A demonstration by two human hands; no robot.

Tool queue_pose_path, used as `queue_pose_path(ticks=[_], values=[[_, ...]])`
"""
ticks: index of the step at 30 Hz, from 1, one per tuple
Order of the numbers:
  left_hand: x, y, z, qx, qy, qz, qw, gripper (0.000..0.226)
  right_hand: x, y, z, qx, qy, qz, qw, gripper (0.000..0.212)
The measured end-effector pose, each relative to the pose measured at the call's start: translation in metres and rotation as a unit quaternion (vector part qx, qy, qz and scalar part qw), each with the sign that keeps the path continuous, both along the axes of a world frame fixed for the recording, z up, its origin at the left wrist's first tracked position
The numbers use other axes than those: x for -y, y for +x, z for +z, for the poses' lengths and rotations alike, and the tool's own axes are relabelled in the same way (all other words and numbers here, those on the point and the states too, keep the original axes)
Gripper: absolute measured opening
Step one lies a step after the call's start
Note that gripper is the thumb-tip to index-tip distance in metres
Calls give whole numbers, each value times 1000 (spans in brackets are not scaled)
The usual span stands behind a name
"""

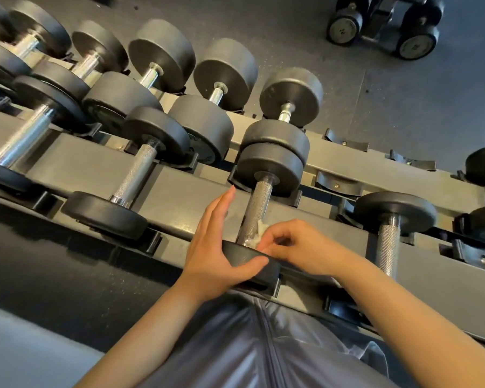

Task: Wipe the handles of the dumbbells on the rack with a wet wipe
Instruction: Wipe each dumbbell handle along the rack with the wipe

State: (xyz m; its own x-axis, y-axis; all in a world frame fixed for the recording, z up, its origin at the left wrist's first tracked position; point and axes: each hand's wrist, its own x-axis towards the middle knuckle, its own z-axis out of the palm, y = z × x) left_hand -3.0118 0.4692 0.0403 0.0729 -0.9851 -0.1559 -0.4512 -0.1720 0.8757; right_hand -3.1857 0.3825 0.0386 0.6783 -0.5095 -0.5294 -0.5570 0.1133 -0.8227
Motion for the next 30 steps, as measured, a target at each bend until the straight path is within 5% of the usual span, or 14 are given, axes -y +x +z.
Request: queue_pose_path(ticks=[4, 7, 10, 13, 19, 27, 30], values=[[7, -2, 5, -109, 43, 79, 990, 69, -1, 2, -7, -47, 24, -1, 999, 29], [19, -4, 1, -229, 129, 253, 931, 48, -6, 15, -14, -104, -7, -8, 994, 33], [27, -6, 3, -182, 170, 287, 925, 35, -5, 11, -14, -75, 79, -39, 993, 15], [27, -8, 4, -160, 172, 284, 930, 30, 0, -1, -6, -19, 160, -74, 984, 21], [26, -7, 6, -175, 165, 289, 927, 28, -4, 0, -7, 4, 119, -70, 990, 24], [27, -7, 8, -171, 170, 299, 923, 29, -1, 4, -10, 33, 225, -167, 959, 26], [28, -7, 7, -166, 164, 300, 925, 28, 6, 5, -2, 30, 188, -119, 974, 22]])
